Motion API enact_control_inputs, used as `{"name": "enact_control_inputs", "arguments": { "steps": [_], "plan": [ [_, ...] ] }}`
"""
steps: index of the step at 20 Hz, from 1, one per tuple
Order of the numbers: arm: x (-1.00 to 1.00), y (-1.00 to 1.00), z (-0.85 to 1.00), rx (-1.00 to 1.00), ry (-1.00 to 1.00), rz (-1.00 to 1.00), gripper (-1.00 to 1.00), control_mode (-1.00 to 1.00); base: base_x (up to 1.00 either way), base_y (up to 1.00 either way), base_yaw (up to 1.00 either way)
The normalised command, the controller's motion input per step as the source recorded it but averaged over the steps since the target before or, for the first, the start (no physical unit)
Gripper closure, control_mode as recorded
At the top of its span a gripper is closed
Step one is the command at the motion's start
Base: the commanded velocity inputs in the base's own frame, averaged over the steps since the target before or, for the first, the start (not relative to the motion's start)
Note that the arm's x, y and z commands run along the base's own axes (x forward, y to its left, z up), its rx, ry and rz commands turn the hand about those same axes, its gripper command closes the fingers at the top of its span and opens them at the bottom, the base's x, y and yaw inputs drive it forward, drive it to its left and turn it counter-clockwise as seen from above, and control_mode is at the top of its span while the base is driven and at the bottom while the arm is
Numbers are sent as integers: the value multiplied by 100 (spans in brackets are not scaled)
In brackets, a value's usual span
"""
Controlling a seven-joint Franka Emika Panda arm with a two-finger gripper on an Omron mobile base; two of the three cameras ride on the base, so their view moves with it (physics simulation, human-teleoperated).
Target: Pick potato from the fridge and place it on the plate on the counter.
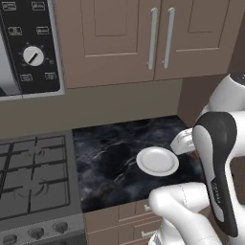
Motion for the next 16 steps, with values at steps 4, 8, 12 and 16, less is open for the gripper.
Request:
{"name": "enact_control_inputs", "arguments": {
  "steps": [4, 8, 12, 16],
  "plan": [
    [23, -17, -12, 0, 0, 4, 100, -100, 6, -6, 1],
    [36, -35, -36, 0, 0, 6, 100, -100, 0, 0, 0],
    [33, -27, -49, 0, 0, 5, 100, -100, 0, 0, 0],
    [44, -7, -41, 0, 0, 1, 100, -100, 0, 0, 0]
  ]
}}
